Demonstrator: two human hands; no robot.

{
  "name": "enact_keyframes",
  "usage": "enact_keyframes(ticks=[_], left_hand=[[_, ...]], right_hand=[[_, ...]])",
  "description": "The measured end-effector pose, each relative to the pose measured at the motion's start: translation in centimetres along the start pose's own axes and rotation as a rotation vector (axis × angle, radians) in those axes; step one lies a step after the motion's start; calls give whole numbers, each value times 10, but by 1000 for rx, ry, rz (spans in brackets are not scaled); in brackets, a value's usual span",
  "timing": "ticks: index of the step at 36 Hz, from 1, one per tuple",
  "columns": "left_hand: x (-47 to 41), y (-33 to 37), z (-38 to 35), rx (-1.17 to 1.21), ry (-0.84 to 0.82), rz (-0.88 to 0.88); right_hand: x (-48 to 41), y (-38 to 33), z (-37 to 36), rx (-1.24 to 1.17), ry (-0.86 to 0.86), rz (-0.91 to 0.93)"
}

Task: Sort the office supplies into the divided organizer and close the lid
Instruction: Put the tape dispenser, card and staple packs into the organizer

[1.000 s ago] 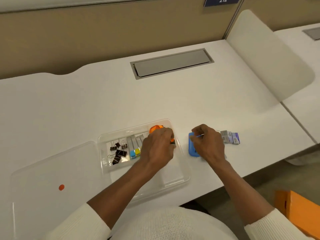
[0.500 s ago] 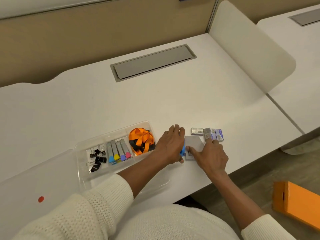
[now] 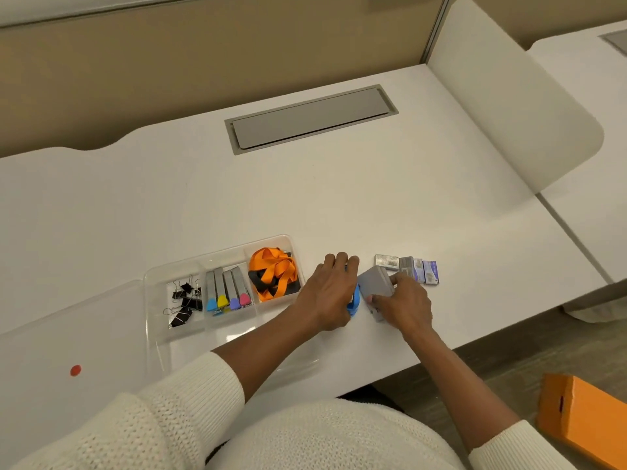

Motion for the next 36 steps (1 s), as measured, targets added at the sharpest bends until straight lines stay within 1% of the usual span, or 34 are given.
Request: enact_keyframes(ticks=[3,9,11,15,18,21,24,28,31,34,36], left_hand=[[16,3,17,47,41,19],[70,-7,66,270,174,62],[91,-21,78,335,194,105],[137,-58,94,398,248,206],[170,-86,98,356,277,276],[190,-104,96,255,262,284],[198,-115,87,217,203,289],[198,-121,77,166,135,313],[194,-122,74,126,113,321],[191,-121,66,48,49,303],[189,-122,64,59,61,293]], right_hand=[[3,-3,9,-79,37,41],[28,-35,30,-275,74,171],[43,-55,34,-266,68,253],[78,-98,24,-195,1,405],[97,-124,4,-129,-75,474],[111,-141,-16,-97,-123,494],[122,-150,-32,-12,-128,514],[128,-154,-46,112,-135,486],[129,-156,-53,134,-129,470],[130,-156,-59,148,-107,466],[132,-155,-63,151,-102,464]])
Point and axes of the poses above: each hand's wrist, its own x-axis away from the middle knuckle, its own z-axis out of the back of the hand, y = z × x, the point moved 10 cm from there along -x, towards the middle knuckle, and after that the axes turned 13 degrees about x, right-handed, at the moved point
